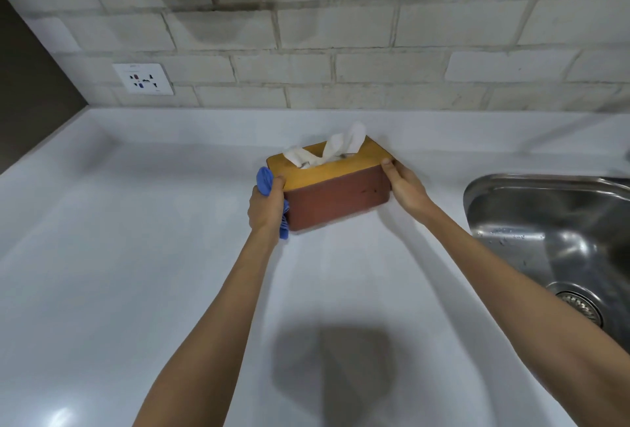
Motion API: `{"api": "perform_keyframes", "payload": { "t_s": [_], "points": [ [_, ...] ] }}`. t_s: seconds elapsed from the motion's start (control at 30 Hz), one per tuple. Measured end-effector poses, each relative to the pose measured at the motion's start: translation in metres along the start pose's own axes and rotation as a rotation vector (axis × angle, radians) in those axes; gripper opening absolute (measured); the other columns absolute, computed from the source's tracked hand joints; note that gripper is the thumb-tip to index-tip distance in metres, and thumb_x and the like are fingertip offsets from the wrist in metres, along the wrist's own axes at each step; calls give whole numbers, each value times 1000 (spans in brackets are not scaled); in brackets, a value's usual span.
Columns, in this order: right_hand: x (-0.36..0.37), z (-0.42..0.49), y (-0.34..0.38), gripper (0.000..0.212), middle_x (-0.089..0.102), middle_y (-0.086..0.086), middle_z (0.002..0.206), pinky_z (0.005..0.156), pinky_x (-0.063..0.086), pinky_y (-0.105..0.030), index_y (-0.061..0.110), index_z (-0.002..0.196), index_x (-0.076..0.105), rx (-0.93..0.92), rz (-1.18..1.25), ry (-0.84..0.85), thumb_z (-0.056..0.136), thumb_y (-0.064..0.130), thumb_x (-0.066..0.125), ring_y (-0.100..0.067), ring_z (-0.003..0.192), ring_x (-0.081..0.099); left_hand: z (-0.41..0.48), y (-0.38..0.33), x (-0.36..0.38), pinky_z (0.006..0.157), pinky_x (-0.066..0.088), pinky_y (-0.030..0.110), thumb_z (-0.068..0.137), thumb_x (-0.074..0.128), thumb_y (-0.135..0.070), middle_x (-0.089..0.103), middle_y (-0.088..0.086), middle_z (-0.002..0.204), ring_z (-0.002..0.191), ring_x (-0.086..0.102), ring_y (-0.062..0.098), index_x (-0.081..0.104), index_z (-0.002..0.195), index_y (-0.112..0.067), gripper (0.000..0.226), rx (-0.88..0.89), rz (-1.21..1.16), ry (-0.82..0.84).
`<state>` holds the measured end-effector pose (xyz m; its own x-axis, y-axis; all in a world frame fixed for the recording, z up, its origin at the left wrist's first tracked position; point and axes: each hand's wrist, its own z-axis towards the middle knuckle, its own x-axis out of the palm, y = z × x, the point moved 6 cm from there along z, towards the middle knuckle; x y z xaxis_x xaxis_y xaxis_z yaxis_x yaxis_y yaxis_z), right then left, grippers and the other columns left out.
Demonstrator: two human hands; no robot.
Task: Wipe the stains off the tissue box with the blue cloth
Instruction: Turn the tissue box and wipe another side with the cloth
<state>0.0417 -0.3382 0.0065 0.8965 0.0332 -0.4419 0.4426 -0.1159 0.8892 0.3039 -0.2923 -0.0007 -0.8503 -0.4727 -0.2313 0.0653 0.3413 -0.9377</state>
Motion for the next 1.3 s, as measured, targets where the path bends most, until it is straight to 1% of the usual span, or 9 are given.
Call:
{"api": "perform_keyframes", "payload": {
  "t_s": [0.2, 0.27, 0.37, 0.6, 0.73, 0.87, 1.0, 1.17, 1.3],
  "points": [
    [-22, -28, 16, 55, 68, -8, 108, 101, 42, -42, 23, 116, 61, -10, -97, -55, 95, 56, 23, -33, 102, 63, 6, -23, -9, 73, 43, 32, 82, 51, -47, 56, -3, 61, 62, 53, 15, 48, 63, -19, 33, 12, 153, 27],
    [-29, -37, 16, 47, 67, -1, 79, 89, 48, -38, 24, 94, 63, -9, -96, -68, 95, 54, 28, -30, 78, 68, 7, -30, -13, 73, 43, 32, 79, 52, -48, 56, -1, 62, 63, 53, 17, 48, 61, -18, 36, 12, 209, 54],
    [-37, -46, 15, 43, 66, 1, 66, 71, 46, -22, 28, 82, 65, -7, -72, -44, 91, 58, 36, -25, 62, 70, 9, -40, -16, 73, 43, 33, 77, 55, -50, 57, 0, 63, 66, 54, 18, 51, 61, -16, 37, 7, 269, 102],
    [-42, -39, 5, 65, 69, -12, 82, 76, 57, -35, 10, 108, 64, 62, 70, 37, 81, 67, 46, -26, 67, 68, 11, -48, -12, 84, 49, 34, 78, 55, -45, 58, 1, 65, 79, 58, 24, 53, 61, -15, 34, 27, 300, 159],
    [-29, -30, -4, 79, 66, -4, 98, 97, 46, -40, 13, 111, 58, 102, 143, 91, 71, 79, 40, -19, 94, 63, 12, -48, -6, 74, 45, 32, 79, 54, -43, 56, 0, 59, 70, 55, 20, 51, 55, -16, 36, 41, 290, 169],
    [-12, -21, -9, 90, 53, -2, 120, 88, 48, -30, 19, 120, 47, 136, 361, 98, 58, 85, 47, -12, 107, 57, 13, -49, -1, 69, 42, 29, 82, 53, -44, 56, -1, 60, 63, 53, 16, 51, 57, -17, 36, 63, 280, 159],
    [-3, -10, -10, 92, 45, -10, 138, 104, 43, -44, 23, 127, 51, 148, 460, 167, 57, 82, 49, -25, 124, 51, 11, -50, 3, 59, 39, 27, 86, 50, -46, 53, -2, 53, 58, 51, 14, 46, 53, -18, 43, 118, 234, 124],
    [-2, -6, -8, 54, 64, -3, 113, 72, 55, -30, 27, 109, 58, 135, 520, 191, 73, 66, 52, -13, 92, 67, -1, -43, 12, 69, 44, 31, 90, 35, -60, 48, -8, 34, 53, 49, 11, 51, 66, -26, 45, 197, 0, 122],
    [1, -5, -6, 73, 66, -2, 101, 69, 55, -33, 19, 116, 55, 132, 528, 210, 62, 68, 54, -15, 82, 66, -9, -37, 12, 77, 46, 29, 96, 38, -49, 59, -4, 63, 68, 57, 9, 58, 100, -42, 22, 333, -81, 84]
  ]
}}
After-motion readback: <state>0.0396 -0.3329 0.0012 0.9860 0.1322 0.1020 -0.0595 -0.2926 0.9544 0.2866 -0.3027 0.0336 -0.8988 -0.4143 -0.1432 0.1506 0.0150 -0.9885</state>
